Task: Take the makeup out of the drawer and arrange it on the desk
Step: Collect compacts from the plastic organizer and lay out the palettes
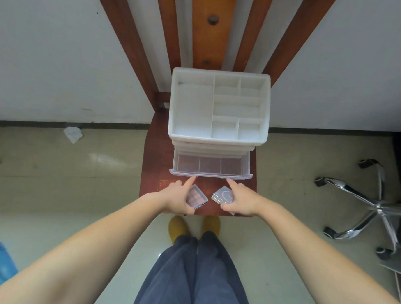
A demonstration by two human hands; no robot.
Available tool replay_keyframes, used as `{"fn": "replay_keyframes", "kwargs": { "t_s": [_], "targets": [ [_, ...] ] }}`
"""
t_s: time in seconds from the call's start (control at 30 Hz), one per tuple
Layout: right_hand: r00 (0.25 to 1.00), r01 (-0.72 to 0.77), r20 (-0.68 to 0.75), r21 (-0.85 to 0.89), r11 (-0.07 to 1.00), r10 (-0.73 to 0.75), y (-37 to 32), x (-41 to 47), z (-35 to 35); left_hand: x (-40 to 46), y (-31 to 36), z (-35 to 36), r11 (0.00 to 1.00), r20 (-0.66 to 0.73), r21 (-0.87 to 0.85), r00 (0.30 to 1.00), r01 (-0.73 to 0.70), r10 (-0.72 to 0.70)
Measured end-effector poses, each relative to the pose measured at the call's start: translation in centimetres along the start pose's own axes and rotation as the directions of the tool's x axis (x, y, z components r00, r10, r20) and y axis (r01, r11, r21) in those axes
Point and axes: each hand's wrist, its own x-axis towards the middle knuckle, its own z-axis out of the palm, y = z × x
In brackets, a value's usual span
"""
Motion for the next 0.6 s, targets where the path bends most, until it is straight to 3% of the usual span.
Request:
{"fn": "replay_keyframes", "kwargs": {
  "t_s": [0.43,0.5,0.6],
  "targets": [
    [0.989,-0.069,-0.140,-0.146,0.987,0.049,-2.3,2.4,-5.2,1.4,0.7,-5.8,0.993,-0.140,0.103,0.989,0.059,-0.045],
    [0.988,-0.040,-0.153,-0.163,0.986,0.014,-3.2,0.7,-5.0,-0.6,0.8,-5.4,0.998,-0.156,0.050,0.987,0.046,-0.038],
    [0.974,0.070,-0.197,-0.202,0.977,-0.110,-5.5,-2.4,-4.9,-4.9,1.0,-4.9,0.999,-0.302,-0.023,0.953,0.027,-0.033]
  ]
}}
